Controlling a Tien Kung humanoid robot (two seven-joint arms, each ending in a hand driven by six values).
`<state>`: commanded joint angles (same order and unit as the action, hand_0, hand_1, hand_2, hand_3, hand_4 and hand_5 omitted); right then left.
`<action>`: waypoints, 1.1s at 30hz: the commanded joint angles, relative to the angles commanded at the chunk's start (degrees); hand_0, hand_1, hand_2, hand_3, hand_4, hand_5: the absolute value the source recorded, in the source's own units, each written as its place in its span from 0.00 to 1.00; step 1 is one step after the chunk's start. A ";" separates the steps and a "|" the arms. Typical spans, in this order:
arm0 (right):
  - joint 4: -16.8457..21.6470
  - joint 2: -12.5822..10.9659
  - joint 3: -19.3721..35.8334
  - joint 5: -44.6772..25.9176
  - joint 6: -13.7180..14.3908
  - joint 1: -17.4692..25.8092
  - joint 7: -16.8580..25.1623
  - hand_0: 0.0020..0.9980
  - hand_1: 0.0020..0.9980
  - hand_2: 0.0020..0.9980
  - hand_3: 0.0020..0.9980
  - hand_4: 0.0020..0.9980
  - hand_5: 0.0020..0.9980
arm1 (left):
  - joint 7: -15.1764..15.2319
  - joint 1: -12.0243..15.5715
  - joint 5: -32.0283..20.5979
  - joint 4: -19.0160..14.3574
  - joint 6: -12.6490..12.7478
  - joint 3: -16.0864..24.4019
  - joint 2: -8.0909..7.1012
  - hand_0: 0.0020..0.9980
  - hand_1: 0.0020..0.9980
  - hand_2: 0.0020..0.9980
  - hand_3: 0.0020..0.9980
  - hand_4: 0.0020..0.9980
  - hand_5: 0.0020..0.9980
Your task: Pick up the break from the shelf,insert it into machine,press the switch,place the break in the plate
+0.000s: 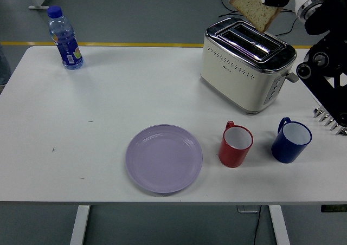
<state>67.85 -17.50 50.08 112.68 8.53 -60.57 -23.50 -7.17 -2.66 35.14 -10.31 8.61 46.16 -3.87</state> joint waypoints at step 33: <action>-7.38 1.20 -5.98 2.00 2.04 0.83 3.17 0.14 0.19 0.30 0.39 0.23 0.00 | -0.14 -0.08 0.98 0.00 0.23 0.57 0.00 0.69 0.62 0.69 0.71 0.47 1.00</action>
<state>60.47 -16.30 44.10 114.68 10.58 -59.74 -20.33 -7.31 -2.74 36.12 -10.31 8.84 46.73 -3.87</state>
